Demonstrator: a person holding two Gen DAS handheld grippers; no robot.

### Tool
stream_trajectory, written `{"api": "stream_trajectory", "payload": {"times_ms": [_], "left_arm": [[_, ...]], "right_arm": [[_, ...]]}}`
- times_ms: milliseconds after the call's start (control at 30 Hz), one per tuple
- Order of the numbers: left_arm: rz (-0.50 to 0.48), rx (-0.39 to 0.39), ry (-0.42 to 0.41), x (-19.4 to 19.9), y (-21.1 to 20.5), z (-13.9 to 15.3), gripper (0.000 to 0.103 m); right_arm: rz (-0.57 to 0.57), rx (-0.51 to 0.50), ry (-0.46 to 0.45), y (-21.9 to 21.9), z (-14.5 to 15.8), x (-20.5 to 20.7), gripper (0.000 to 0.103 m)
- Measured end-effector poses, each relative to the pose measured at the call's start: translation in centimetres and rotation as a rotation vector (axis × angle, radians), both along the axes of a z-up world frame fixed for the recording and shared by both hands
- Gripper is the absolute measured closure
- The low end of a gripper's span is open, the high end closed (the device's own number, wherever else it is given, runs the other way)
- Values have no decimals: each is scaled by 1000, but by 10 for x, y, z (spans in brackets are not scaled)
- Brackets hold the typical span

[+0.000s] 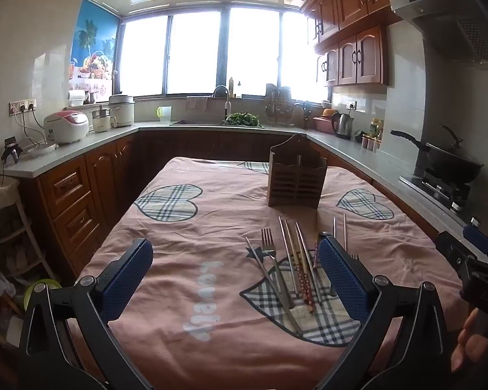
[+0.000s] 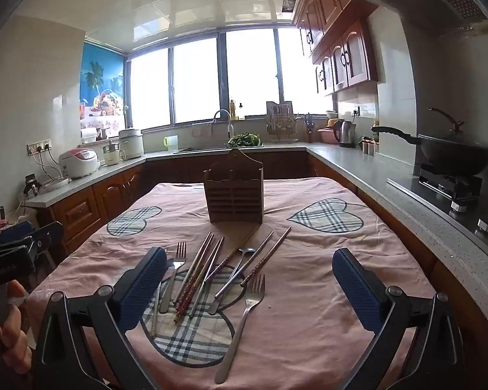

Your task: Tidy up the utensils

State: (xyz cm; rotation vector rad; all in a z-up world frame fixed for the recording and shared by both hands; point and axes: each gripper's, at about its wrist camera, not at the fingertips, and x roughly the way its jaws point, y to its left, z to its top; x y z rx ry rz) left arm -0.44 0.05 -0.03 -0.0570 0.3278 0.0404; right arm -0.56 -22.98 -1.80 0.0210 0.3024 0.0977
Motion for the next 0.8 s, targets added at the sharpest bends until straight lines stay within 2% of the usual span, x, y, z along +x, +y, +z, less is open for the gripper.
{"api": "stream_trajectory", "payload": {"times_ms": [167,200,233,333,800], "left_arm": [[23,18,5,-15,-2,2,0],[28,22,5,-19,-3,2,0],[-15,-9,37,-12,0,5,0],[-19,-5,46,-8,-1,1,0],[-18,2,54,-10,-5,-3,0]], "right_arm": [[4,-7,-53,-1,3,-11,1],[-13,11,-9,-4,0,-6,1],[-10,7,-10,-4,0,-8,1],[-11,-5,12,0,4,-4,1],[-5,8,6,-1,6,-7,1]]}}
